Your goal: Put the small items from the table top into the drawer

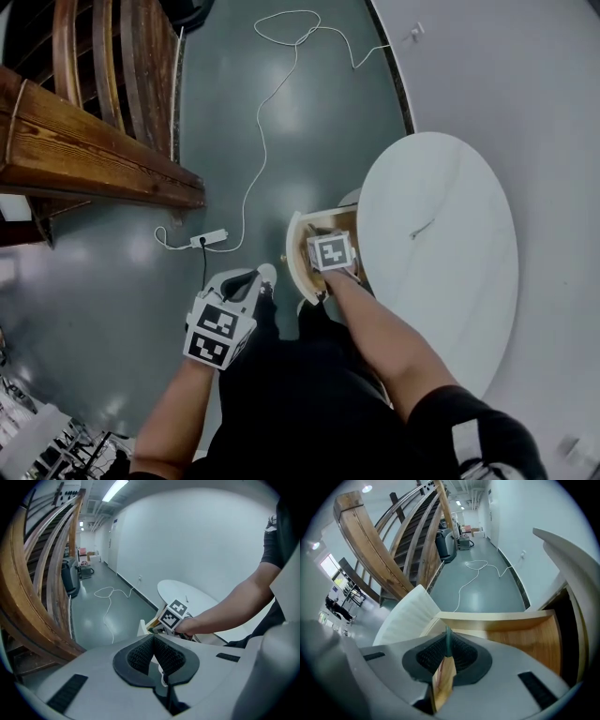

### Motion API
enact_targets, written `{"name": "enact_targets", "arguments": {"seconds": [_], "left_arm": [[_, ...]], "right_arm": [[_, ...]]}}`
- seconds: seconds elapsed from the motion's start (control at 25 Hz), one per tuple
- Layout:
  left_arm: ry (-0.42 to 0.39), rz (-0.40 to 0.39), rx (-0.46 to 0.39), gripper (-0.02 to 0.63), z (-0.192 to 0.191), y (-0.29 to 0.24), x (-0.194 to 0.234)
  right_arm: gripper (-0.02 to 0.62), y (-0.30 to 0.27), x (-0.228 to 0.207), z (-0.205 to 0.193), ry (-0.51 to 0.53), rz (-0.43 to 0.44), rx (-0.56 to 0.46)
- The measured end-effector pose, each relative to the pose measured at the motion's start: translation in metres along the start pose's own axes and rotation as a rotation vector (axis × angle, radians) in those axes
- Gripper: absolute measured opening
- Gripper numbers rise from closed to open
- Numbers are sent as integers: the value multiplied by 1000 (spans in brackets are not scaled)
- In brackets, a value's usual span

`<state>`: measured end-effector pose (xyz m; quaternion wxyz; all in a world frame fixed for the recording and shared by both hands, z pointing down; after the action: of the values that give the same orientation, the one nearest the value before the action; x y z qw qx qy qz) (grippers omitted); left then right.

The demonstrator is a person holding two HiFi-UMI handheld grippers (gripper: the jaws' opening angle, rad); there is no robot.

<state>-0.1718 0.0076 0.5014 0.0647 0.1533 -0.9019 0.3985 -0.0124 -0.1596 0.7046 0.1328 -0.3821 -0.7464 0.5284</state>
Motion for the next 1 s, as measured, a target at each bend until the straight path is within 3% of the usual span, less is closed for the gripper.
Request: {"name": "enact_targets", "arguments": {"seconds": [0.24, 0.48, 0.68, 1.0], "left_arm": [[12, 3, 10, 14, -5, 4, 7], [-1, -11, 7, 14, -7, 3, 12], [-27, -39, -9, 14, 2, 3, 13], [-91, -79, -47, 14, 30, -2, 2]], "right_arm": [[32, -8, -2, 5, -24, -13, -1], [37, 1, 1, 12, -35, -7, -82], [37, 28, 14, 10, -57, 33, -130], [31, 99, 29, 21, 33, 121, -283]]}}
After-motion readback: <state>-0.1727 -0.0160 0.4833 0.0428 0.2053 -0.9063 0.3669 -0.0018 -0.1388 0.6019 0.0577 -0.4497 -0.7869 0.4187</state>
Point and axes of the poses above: the fingertips, and each gripper's own axes: y backward along the fingers, x to its left, z out of its top, the point moved 10 cm from there along y, backward along the fingers, and after that the axes turned 5 degrees about -x, right-handed, at the moved point
